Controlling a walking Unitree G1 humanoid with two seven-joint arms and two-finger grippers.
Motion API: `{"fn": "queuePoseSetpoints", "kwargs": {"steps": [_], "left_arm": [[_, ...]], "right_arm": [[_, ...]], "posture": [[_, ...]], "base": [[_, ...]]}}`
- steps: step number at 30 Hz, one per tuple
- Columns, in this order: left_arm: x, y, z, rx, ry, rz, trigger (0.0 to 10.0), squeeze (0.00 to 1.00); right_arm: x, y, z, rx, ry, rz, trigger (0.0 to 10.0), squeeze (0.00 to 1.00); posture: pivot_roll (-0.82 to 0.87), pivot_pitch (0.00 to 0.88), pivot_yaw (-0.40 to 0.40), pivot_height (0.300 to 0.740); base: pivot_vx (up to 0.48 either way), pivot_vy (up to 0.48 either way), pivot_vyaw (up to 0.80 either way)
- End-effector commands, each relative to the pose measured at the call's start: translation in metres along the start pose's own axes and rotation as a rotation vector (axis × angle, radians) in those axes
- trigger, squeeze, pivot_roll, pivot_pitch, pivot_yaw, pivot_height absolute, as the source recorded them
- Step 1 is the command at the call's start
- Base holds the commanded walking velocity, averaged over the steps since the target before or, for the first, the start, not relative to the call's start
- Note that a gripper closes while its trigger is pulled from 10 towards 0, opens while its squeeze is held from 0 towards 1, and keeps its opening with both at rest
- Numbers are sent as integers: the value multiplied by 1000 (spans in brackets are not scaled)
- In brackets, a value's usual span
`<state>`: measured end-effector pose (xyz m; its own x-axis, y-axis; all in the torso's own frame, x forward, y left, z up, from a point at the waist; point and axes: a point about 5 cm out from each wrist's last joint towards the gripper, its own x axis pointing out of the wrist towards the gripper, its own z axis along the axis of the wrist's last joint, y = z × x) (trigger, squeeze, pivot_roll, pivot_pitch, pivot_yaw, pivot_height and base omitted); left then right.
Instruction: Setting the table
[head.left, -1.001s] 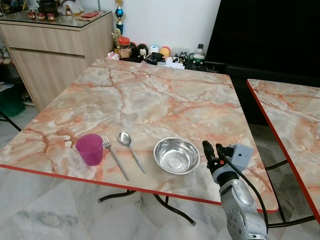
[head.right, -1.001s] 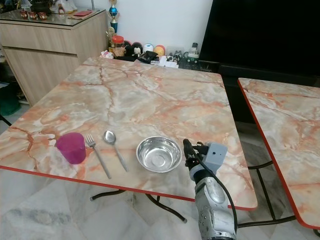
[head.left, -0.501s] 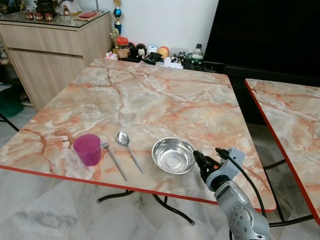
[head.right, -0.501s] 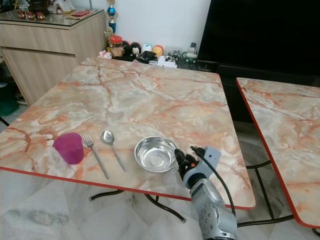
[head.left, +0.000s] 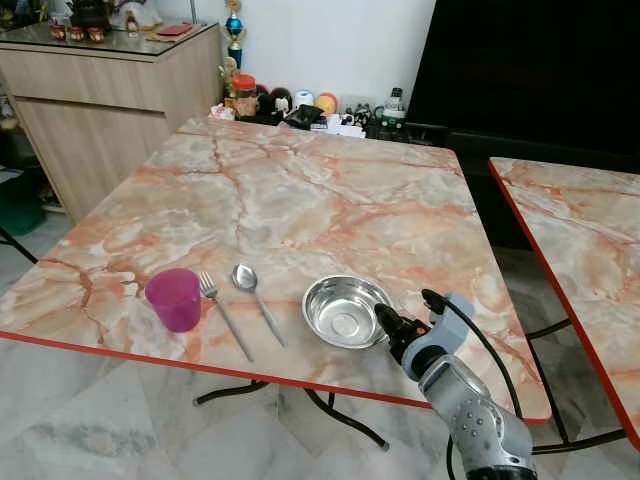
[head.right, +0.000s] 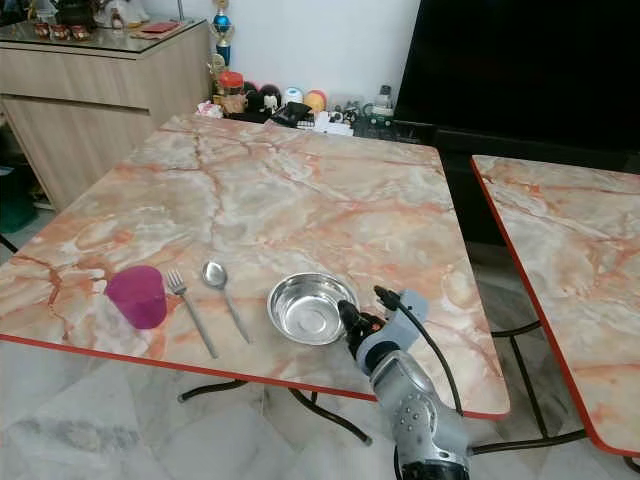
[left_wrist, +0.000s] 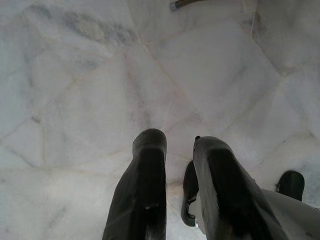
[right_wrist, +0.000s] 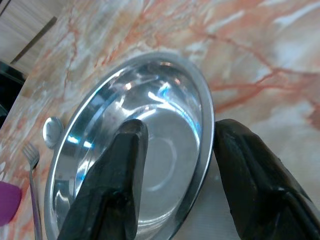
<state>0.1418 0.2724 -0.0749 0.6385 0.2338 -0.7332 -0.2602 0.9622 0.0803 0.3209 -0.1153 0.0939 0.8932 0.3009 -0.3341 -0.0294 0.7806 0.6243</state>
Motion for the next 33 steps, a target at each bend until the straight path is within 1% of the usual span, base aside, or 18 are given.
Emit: {"fn": "queuePoseSetpoints", "kwargs": {"steps": [1,10,16,17,18,19,20,22,23,24,27,28,29,31,32,33], "left_arm": [[-1,-2,-7,-2,25,-3,10000,0],[-2,-1,-9,-3,32,-2,10000,0],[-2,-2,-8,-2,31,-5,10000,0],[-2,-2,-8,-3,31,-5,10000,0],[-1,-2,-7,-4,29,-5,10000,0],[-1,-2,-7,-4,29,-5,10000,0],[-1,-3,-7,-5,29,-5,10000,0],[-1,-3,-7,-6,29,-5,10000,0],[-1,-3,-7,-6,29,-5,10000,0],[-2,-3,-8,-7,30,-4,10000,0],[-2,-1,-9,-8,32,0,10000,0],[-2,-1,-9,-8,33,1,10000,0],[-2,-1,-9,-8,33,1,10000,0],[-2,-1,-10,-6,35,2,10000,0],[-2,-1,-10,-6,35,2,10000,0],[-2,-1,-9,-5,35,1,10000,0]], "right_arm": [[3,-2,-4,8,35,-25,10000,0],[5,-4,-7,43,35,-76,10000,0],[9,-3,-9,44,44,-86,10000,0],[9,-2,-10,45,46,-87,8392,0],[10,-1,-11,43,50,-84,3373,0],[11,0,-11,42,52,-83,3373,0],[12,0,-12,44,54,-80,1961,0],[14,0,-15,40,66,-82,2510,0],[14,0,-15,40,66,-82,2510,0],[15,0,-17,39,71,-81,2235,0],[15,0,-17,35,73,-80,2431,0],[16,0,-17,35,73,-80,2902,0],[16,0,-17,34,72,-81,2902,0],[16,0,-17,34,69,-81,4235,0],[16,0,-17,34,69,-81,4235,0],[16,0,-16,33,64,-83,4549,0]], "posture": [[140,24,-64,740],[135,25,-61,740],[139,25,-62,740],[141,24,-62,740],[143,23,-63,740],[142,23,-63,740],[142,23,-63,740],[146,22,-64,740],[146,22,-64,740],[148,24,-65,740],[148,24,-66,740],[148,24,-66,740],[148,24,-66,740],[147,23,-66,740],[147,23,-66,740],[148,22,-66,740]], "base": [[0,0,0],[0,0,0],[0,0,0],[0,0,0],[0,0,0],[0,0,0],[0,0,0],[0,0,0],[0,0,0],[0,0,0],[0,0,0],[0,0,0],[0,0,0],[0,0,0],[0,0,0],[0,0,0]]}}
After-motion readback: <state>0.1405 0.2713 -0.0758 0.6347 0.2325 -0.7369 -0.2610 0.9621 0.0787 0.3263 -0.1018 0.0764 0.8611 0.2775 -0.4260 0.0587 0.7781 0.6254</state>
